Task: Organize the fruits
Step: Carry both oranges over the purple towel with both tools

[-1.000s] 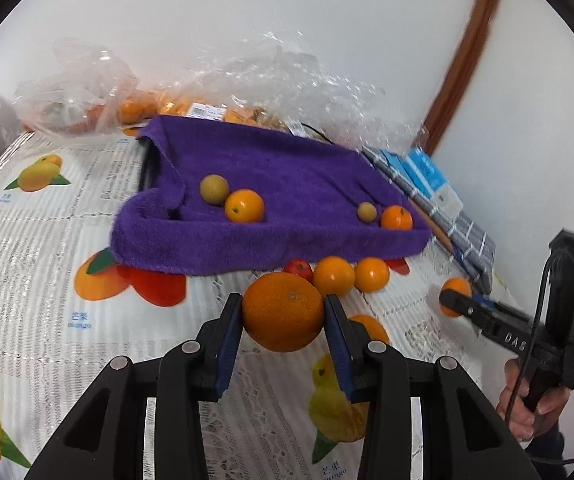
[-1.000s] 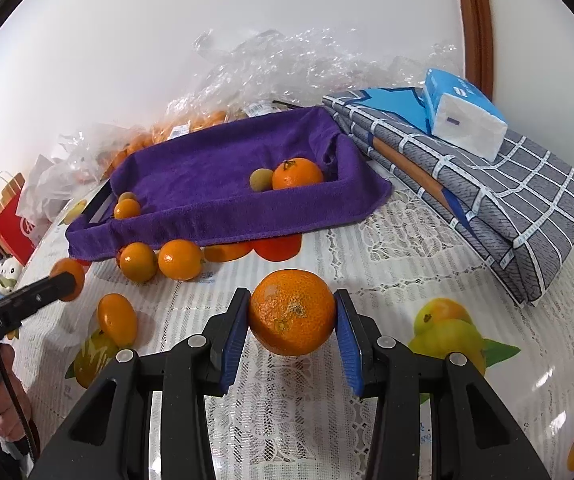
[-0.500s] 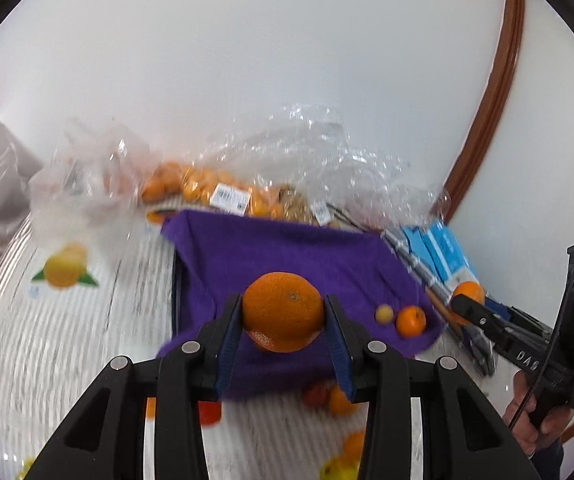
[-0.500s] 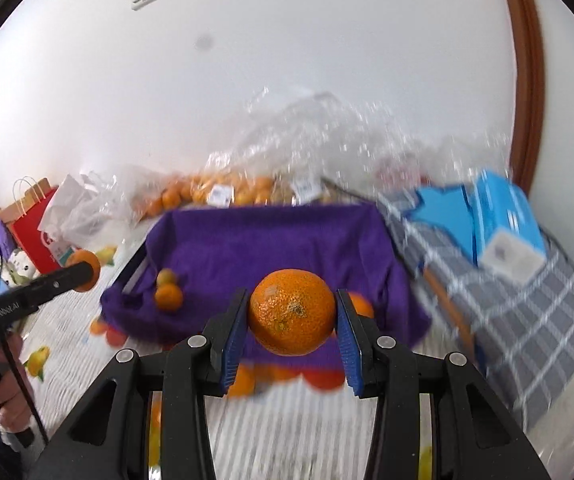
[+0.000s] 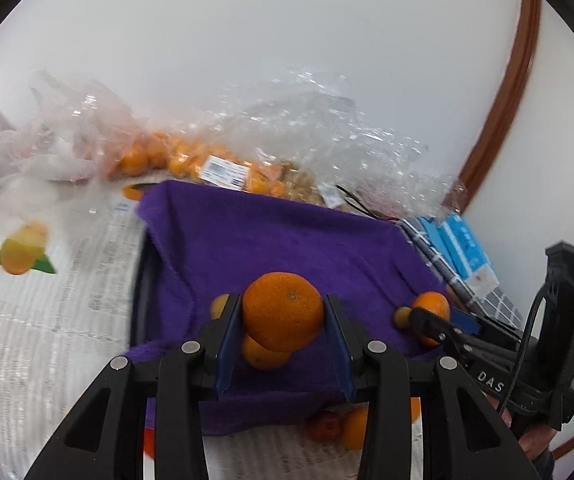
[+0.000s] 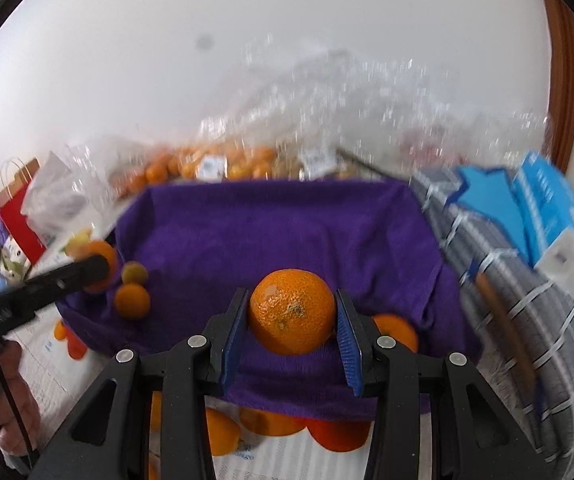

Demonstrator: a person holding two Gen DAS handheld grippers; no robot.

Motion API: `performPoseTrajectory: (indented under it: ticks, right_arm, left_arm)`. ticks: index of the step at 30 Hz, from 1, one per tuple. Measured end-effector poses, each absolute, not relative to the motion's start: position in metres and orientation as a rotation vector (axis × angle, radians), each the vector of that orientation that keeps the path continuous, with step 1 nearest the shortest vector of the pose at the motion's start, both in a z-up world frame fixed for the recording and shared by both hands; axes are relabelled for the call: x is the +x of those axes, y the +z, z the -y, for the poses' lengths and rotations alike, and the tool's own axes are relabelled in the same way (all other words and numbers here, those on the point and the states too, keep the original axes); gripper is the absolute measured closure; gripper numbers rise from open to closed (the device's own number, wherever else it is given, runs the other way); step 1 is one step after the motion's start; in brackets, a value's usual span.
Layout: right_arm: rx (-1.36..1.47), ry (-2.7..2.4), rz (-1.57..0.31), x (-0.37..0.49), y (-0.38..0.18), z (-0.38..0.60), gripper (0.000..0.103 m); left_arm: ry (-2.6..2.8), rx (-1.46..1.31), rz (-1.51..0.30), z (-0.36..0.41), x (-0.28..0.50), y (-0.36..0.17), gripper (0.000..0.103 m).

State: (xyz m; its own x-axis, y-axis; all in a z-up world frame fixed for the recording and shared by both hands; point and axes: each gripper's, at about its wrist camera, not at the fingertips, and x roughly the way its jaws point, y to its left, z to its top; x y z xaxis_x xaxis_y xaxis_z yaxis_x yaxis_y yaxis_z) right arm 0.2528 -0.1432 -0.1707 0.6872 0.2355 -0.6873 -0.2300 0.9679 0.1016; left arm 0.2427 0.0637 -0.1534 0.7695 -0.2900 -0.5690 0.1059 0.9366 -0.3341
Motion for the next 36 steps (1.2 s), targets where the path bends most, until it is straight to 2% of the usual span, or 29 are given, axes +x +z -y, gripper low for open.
performPoseTrajectory:
  ticks: [8,36]
  right_arm:
    - [-0.017,0.241,-0.766,0.252,-0.180,0.139,0.061]
    - [-0.018,0.247,-0.796,0.254,-0.188,0.139,0.061]
  left_arm:
    - [-0.076,-0.352,-0.708,-0.095,0.251,-0.167,0.065]
    - [-0.073,-0.270,-0.780,-0.070,0.256,-0.180,0.064]
